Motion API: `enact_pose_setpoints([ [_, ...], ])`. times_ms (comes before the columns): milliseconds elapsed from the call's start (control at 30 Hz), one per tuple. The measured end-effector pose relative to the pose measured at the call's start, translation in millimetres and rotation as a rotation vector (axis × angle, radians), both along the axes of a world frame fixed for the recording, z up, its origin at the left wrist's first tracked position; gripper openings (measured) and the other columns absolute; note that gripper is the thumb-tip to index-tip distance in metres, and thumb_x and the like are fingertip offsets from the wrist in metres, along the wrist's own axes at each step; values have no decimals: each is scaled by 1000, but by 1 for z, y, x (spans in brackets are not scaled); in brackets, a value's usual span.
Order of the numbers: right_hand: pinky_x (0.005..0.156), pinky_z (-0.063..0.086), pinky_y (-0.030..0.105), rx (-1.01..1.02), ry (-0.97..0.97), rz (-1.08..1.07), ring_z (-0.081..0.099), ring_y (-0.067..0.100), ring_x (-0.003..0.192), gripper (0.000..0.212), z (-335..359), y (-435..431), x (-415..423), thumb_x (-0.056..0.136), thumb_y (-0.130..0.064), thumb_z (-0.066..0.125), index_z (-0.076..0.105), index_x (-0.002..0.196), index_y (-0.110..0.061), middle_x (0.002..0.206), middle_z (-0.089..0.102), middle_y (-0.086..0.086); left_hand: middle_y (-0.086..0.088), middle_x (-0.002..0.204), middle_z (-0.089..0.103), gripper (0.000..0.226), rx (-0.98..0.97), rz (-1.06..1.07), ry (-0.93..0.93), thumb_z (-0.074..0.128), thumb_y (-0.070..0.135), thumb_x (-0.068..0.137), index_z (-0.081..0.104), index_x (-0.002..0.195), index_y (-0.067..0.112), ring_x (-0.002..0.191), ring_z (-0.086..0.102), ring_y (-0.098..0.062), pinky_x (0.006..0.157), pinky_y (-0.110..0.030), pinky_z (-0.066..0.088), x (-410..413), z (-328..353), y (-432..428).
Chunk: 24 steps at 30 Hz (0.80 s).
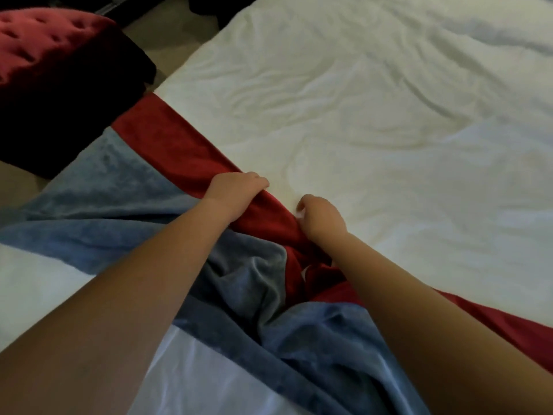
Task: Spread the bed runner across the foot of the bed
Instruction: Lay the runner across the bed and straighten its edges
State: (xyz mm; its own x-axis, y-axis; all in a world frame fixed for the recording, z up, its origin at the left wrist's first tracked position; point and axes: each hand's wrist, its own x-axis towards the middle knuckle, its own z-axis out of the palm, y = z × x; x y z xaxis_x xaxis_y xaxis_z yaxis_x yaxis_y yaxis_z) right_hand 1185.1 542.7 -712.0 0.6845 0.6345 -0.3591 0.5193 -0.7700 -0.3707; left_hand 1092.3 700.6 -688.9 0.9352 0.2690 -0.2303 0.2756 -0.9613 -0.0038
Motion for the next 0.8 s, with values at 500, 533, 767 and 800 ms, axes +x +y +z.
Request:
enact_pose_setpoints([
  [500,65,34,31,-15,-257,-48,61,37,98,19,21,59,53,86,-11,51,57,103,-6,106,64,15,-15,107,49,18,70,23,23,53,-2,81,54,96,7,92,57,-36,61,-34,37,67,-5,60],
  [533,61,32,31,17,-309,-64,61,37,93,18,22,66,55,87,-8,48,54,103,-5,103,65,15,-17,109,49,19,94,67,-15,52,-4,82,55,99,4,92,58,-38,62,-36,39,73,-2,66],
  [767,69,37,32,-59,-99,-8,59,34,103,31,12,61,36,84,-14,51,48,115,-13,114,58,9,-18,116,45,28,206,249,61,54,-1,84,58,111,2,99,56,-39,68,-38,41,93,-1,94],
  [800,69,38,32,-76,-59,-28,59,32,101,31,9,49,33,83,-16,53,49,113,-14,113,58,9,-16,114,46,28,191,197,65,56,3,82,58,109,5,97,57,-37,66,-37,41,95,-1,87],
])
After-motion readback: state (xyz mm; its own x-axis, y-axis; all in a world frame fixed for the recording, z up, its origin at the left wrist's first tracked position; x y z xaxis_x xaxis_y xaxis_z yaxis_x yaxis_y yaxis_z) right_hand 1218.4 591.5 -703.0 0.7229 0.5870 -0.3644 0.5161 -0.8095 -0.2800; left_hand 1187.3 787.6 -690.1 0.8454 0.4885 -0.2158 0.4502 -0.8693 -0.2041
